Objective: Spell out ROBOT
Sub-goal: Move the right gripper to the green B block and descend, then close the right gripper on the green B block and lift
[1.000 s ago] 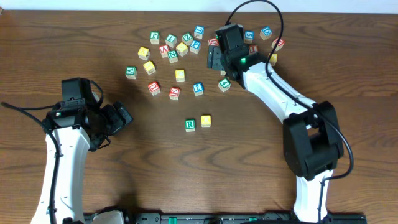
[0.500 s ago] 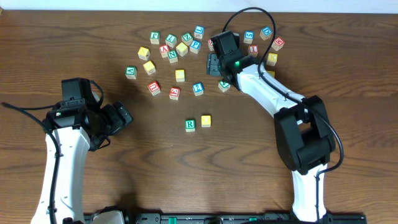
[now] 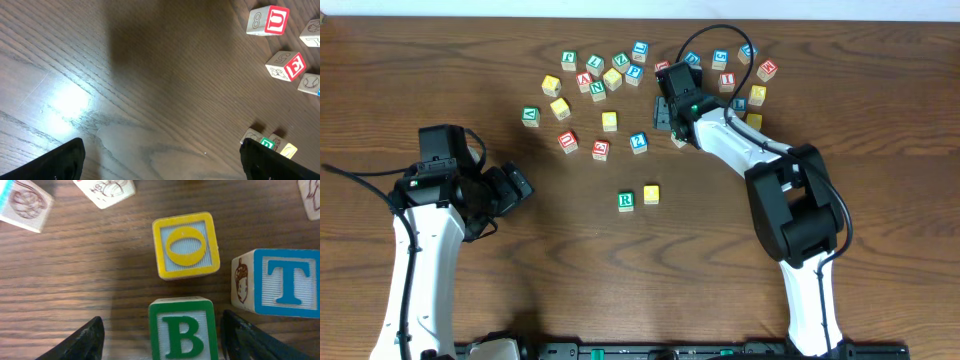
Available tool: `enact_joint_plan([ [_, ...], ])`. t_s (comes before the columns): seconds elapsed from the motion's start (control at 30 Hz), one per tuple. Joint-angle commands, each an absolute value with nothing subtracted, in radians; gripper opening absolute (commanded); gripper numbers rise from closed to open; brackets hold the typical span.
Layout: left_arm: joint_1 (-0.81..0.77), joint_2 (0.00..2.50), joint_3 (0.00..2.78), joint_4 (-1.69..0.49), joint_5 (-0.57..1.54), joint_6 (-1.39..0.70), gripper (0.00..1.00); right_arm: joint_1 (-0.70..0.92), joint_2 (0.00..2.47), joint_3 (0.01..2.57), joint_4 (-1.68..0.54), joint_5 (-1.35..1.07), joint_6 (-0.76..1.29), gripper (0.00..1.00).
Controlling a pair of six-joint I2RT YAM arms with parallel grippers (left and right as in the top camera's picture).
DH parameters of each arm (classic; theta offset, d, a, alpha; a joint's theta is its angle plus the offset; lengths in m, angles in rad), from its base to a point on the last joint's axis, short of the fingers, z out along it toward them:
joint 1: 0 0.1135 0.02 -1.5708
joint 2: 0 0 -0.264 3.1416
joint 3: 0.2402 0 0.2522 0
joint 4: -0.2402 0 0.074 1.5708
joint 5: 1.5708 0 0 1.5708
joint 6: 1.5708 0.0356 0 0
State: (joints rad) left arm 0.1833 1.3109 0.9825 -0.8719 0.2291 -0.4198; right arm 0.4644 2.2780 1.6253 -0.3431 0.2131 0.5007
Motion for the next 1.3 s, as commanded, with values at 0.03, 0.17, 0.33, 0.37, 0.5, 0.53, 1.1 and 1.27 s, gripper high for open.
enact_joint_plan([
  [0.03,0.187,1.306,0.999,-0.873,0.216,-0.425,0.98,0.467,2.295,1.634,-0.32,0.272,0.492,0.61],
  [0.17,0.187,1.306,0.999,-0.873,0.216,-0.424,0.98,0.463,2.295,1.634,-0.303,0.28,0.492,0.51],
  [0.33,0.187,1.306,0.999,-0.873,0.216,-0.424,0.98,0.463,2.295,1.634,-0.302,0.279,0.492,0.5],
  [0.37,0.187,1.306,0.999,-0.873,0.216,-0.424,0.97,0.463,2.295,1.634,-0.302,0.279,0.492,0.49],
  [0.5,0.187,1.306,0.999,-0.874,0.215,-0.424,0.98,0.463,2.295,1.634,-0.299,0.279,0.492,0.4],
  [0.53,0.187,1.306,0.999,-0.874,0.216,-0.424,0.97,0.463,2.295,1.634,-0.298,0.279,0.492,0.4],
  [1.1,0.187,1.306,0.999,-0.873,0.215,-0.424,0.98,0.472,2.225,1.636,-0.31,0.278,0.492,0.31],
  [1.27,0.187,1.306,0.999,-0.874,0.215,-0.424,0.98,0.473,2.221,1.636,-0.326,0.278,0.492,0.3],
])
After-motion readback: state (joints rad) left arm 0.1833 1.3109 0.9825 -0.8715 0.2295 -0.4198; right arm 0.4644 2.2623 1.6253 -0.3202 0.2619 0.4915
